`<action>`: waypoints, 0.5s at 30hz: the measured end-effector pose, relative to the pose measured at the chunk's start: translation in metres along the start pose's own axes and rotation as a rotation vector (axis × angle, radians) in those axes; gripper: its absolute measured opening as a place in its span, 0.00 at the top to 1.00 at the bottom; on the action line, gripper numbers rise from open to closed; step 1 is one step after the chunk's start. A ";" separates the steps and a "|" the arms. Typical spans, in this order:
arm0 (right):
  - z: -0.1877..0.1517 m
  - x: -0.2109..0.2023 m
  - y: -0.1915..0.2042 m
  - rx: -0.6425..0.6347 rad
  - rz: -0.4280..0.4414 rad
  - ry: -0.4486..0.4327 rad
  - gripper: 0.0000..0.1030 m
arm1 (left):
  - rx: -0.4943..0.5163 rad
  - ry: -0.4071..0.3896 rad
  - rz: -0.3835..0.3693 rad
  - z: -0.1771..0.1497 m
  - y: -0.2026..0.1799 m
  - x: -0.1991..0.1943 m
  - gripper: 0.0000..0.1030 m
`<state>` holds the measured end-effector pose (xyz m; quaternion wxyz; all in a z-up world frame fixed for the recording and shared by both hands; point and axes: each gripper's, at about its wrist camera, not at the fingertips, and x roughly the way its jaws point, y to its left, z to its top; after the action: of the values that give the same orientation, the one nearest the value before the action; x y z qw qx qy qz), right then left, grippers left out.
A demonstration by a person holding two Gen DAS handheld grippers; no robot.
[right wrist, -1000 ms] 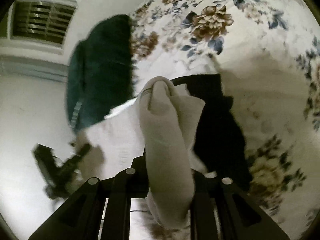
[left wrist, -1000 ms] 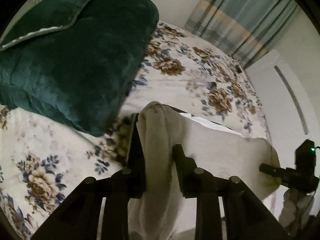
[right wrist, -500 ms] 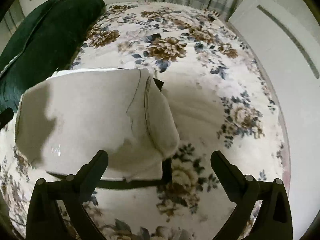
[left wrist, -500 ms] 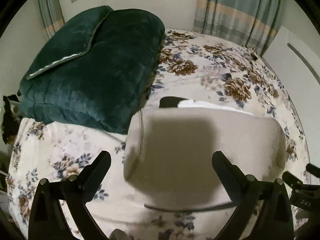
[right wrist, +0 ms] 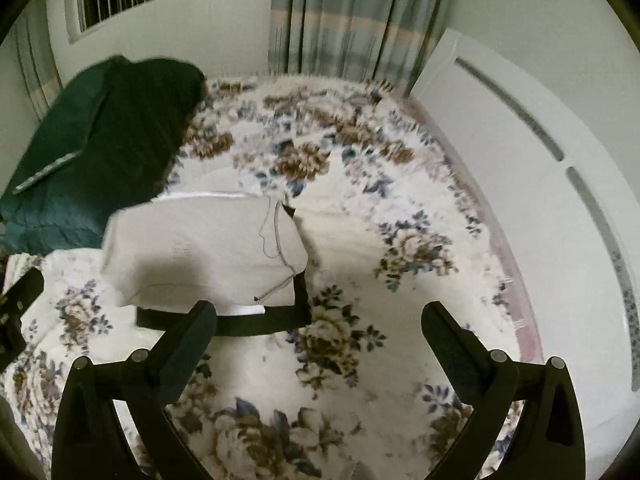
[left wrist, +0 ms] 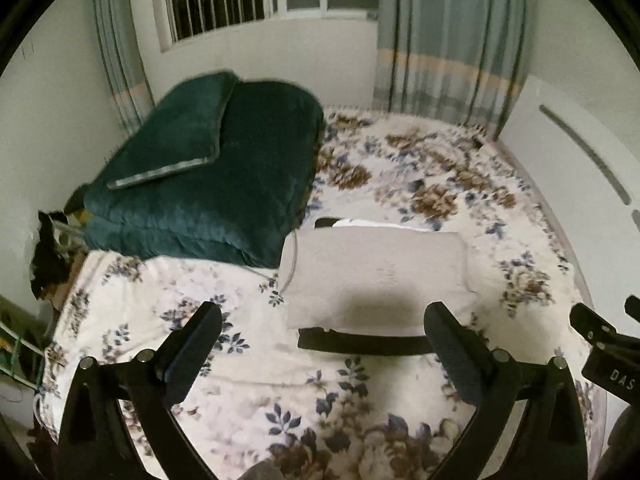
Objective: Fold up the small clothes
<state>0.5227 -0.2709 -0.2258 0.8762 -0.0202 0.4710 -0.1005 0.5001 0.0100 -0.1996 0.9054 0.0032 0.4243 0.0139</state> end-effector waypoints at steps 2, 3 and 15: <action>-0.008 -0.044 -0.007 0.005 0.001 -0.038 0.00 | 0.003 -0.028 -0.008 -0.004 -0.001 -0.039 0.00; -0.010 -0.060 -0.008 0.005 0.004 -0.051 0.00 | 0.004 -0.037 -0.013 -0.006 -0.002 -0.052 0.00; -0.068 -0.267 -0.049 0.021 0.026 -0.242 0.00 | -0.024 -0.109 -0.039 -0.038 0.001 -0.199 0.00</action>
<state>0.3160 -0.2626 -0.0382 0.9280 -0.0169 0.3609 -0.0908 0.3441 0.0053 -0.0709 0.9272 -0.0151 0.3743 0.0012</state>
